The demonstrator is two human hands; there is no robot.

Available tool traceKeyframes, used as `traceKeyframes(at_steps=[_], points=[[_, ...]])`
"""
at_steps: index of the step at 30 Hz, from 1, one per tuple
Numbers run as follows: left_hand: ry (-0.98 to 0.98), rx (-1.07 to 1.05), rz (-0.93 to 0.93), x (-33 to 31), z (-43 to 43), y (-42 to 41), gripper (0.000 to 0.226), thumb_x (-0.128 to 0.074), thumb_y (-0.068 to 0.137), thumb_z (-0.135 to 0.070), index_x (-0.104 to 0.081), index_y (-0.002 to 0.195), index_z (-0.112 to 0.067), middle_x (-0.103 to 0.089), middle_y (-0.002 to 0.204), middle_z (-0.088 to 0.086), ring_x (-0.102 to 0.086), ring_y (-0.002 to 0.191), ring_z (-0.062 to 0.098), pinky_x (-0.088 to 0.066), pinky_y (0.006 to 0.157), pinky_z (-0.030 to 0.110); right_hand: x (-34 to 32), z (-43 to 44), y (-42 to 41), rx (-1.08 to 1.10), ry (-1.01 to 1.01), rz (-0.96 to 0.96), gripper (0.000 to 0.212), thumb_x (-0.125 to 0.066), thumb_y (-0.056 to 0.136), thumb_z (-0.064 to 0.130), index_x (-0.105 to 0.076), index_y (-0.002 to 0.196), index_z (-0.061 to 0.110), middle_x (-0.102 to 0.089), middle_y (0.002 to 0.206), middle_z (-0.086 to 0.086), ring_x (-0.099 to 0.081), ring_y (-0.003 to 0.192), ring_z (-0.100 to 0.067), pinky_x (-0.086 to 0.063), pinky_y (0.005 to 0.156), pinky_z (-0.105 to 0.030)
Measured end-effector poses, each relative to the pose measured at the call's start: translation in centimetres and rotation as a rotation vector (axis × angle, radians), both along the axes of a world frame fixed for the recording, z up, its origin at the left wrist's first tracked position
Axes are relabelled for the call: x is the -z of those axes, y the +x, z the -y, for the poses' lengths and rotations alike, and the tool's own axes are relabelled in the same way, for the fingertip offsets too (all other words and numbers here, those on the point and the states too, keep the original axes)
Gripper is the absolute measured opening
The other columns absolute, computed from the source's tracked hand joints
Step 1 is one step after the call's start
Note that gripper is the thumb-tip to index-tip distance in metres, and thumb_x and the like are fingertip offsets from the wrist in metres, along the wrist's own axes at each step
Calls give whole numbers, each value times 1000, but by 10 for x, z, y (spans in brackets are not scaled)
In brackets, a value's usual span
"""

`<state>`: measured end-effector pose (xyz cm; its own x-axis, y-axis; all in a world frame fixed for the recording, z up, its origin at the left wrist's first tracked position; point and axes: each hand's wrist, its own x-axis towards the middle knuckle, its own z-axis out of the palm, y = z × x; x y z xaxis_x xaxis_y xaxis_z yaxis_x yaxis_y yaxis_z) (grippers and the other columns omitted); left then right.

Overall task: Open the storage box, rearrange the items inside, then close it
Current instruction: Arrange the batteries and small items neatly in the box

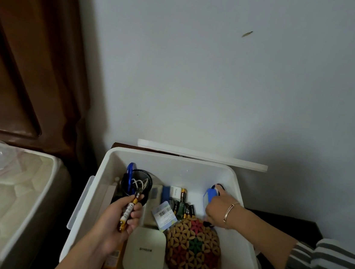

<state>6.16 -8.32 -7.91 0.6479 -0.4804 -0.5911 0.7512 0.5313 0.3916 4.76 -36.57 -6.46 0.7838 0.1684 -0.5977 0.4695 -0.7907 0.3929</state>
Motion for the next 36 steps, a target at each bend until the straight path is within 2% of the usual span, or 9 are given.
traceKeyframes(at_steps=[3, 6, 11, 15, 18, 25, 30, 33, 36], points=[[-12, -2, -14, 0, -3, -1, 20, -46, 96, -16, -59, 102, -3, -48, 59, 3, -44, 40, 7, -34, 30, 15, 1, -5, -10, -56, -103, 12, 33, -39, 98, 16, -51, 69, 10, -49, 64, -6, -56, 79, -30, 5, 115, -58], [2, 10, -4, 0, -4, -2, 19, -49, 94, -17, -60, 102, -4, -50, 60, 4, -45, 40, 7, -36, 30, 16, 0, 1, -17, -21, -85, 75, 31, -41, 98, 22, -66, 88, 8, -58, 74, -6, -59, 94, -30, 6, 116, -55], [41, 17, 12, 3, -5, -2, 18, -48, 96, -18, -59, 104, -6, -53, 61, 4, -47, 41, 7, -37, 30, 16, -5, 12, -22, 71, -41, 20, 52, -40, 93, 54, -68, 100, 11, -65, 98, -7, -48, 107, -26, 5, 114, -54], [110, 53, 44, 2, -3, -3, 16, -49, 97, -18, -58, 100, -5, -55, 61, 5, -47, 41, 7, -37, 30, 15, 2, 8, -30, 40, -128, -34, 45, -41, 96, 44, -59, 122, 12, -50, 132, -9, -28, 134, -31, 9, 112, -60], [210, 126, 107, 1, -1, -6, 16, -49, 99, -19, -57, 98, -5, -56, 62, 5, -46, 41, 7, -35, 31, 15, -5, 9, -32, 106, 85, 66, 44, -43, 94, 43, -56, 128, 18, -39, 145, -4, -9, 145, -26, 7, 112, -60], [527, 380, 278, -6, 27, -18, 20, -49, 101, -18, -62, 105, -2, -60, 71, 6, -44, 48, 7, -35, 38, 16, -13, 38, -31, 641, 628, 693, 66, -52, 91, 41, -24, 147, 19, -16, 157, -5, -10, 145, -24, -14, 117, -41], [761, 483, 486, -9, 85, -14, 13, -51, 99, -19, -62, 96, -13, -60, 80, 10, -46, 52, 11, -35, 44, 20, -7, 44, -17, 1141, 1022, 442, 68, -46, 97, 33, -14, 149, 4, -20, 154, -17, -26, 140, -30, -25, 113, -37], [858, 488, 514, 11, 125, -7, 14, -50, 99, -15, -60, 91, -8, -58, 73, 9, -47, 50, 13, -35, 41, 19, -3, 43, -11, 1233, 1064, 404, 52, -38, 100, 33, -27, 141, 4, -41, 140, -19, -44, 125, -34, -37, 101, -38], [950, 497, 470, 39, 157, 7, 21, -51, 98, -15, -63, 103, 1, -62, 84, 14, -57, 66, 21, -45, 59, 25, -1, 40, -9, 1258, 1048, 431, 45, -34, 101, 32, -29, 137, 5, -50, 128, -21, -50, 116, -36, -40, 93, -38]])
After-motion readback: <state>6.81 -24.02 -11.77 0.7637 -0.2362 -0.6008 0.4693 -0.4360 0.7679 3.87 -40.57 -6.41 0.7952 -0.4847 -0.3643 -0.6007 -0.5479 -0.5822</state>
